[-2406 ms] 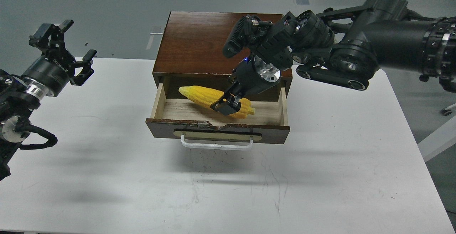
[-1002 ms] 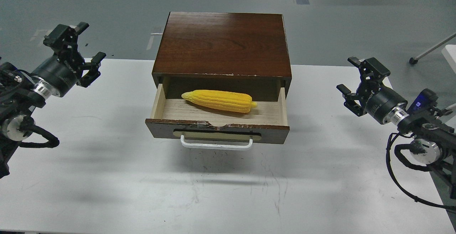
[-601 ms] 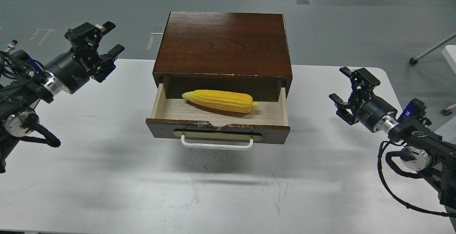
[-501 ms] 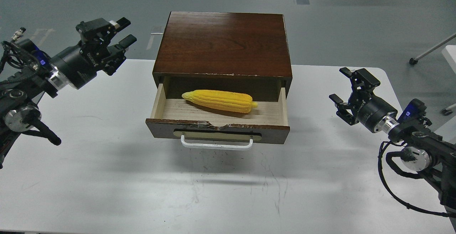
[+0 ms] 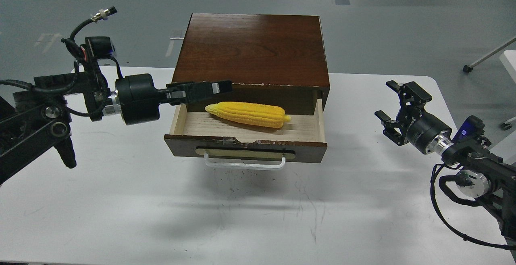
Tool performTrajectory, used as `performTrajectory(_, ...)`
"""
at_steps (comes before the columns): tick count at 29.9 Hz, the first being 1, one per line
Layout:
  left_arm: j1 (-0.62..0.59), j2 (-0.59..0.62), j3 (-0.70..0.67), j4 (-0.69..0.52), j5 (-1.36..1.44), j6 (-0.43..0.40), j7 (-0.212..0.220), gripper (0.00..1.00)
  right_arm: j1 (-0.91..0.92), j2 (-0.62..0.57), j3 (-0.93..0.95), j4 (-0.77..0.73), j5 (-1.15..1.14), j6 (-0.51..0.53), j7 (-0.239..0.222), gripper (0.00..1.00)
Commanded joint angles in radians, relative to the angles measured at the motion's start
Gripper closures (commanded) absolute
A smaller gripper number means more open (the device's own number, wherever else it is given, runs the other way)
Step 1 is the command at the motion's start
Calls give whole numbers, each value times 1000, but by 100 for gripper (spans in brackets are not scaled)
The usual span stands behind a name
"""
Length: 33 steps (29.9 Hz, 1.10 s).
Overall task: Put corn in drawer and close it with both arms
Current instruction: 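Bring the left gripper down in front of the drawer front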
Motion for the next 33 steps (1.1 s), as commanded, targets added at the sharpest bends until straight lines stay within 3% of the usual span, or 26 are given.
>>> performTrajectory(1, 20, 12, 15, -81, 78, 0, 0, 100, -2, 0, -2, -1, 0, 0, 0, 1)
performTrajectory(9, 170, 66, 28, -205, 188, 1, 0, 100, -5, -2, -2, -1, 0, 0, 0, 1)
performTrajectory(14, 325, 78, 28, -219, 250, 121, 0, 100, -13, -2, -2, -1, 0, 0, 0, 1)
performTrajectory(18, 398, 96, 28, -219, 247, 147, 0, 100, -20, -3, -3, -1, -2, 0, 0, 1)
performTrajectory(27, 475, 84, 28, -208, 110, 171, 0, 100, -27, -2, -6, -17, 0, 2, 0, 1)
performTrajectory(33, 471, 29, 28, -139, 26, 162, 0, 100, -27, 0, -8, -23, 0, 2, 0, 1)
